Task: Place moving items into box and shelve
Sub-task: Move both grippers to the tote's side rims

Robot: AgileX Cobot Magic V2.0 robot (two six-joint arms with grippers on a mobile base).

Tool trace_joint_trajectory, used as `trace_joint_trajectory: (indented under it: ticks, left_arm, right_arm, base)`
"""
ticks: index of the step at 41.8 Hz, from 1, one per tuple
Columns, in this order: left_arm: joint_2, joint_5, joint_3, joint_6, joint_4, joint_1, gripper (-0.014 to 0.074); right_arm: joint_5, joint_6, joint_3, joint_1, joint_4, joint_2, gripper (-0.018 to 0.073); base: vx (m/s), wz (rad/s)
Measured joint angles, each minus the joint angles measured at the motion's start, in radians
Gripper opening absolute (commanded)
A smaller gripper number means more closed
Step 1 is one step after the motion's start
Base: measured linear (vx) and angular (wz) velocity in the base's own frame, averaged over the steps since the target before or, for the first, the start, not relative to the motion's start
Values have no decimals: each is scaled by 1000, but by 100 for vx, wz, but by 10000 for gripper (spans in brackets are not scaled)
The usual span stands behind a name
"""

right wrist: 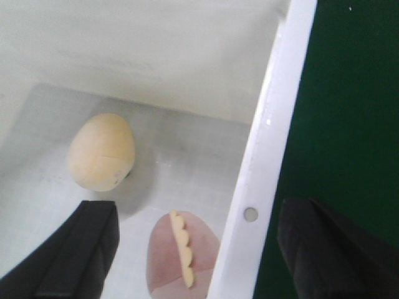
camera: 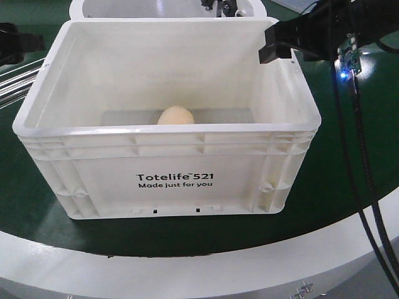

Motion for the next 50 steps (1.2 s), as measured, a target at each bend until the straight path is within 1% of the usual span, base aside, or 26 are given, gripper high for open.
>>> trace_joint_trajectory:
  ticks: [8,10,22,36,37,45,50]
  left_arm:
    - [0,2,0,0,0,0,558]
    - [0,12,0,0,0,0,558]
    - [0,17,0,0,0,0,558]
    - [0,24,0,0,0,0,558]
    - [0,25,0,0,0,0,558]
    - [0,27,0,0,0,0,558]
    - [0,27,0,0,0,0,558]
  right_arm:
    - [0,15,0,0,-9,24,575]
    - [34,38,-7,0,-10,61,575]
    - [118,45,-109,0,-12,118,575]
    - [159,63,-148,0,-7,163,559]
    - [159,63,-148,1,-8,166,505]
    - [164,66,-150,2,-11,184,450]
    - [165,67,-150,1,-18,192,393]
  base:
    - [0,0]
    - [0,0]
    - [0,0]
    - [0,0]
    - [0,0]
    - [0,0]
    - [0,0]
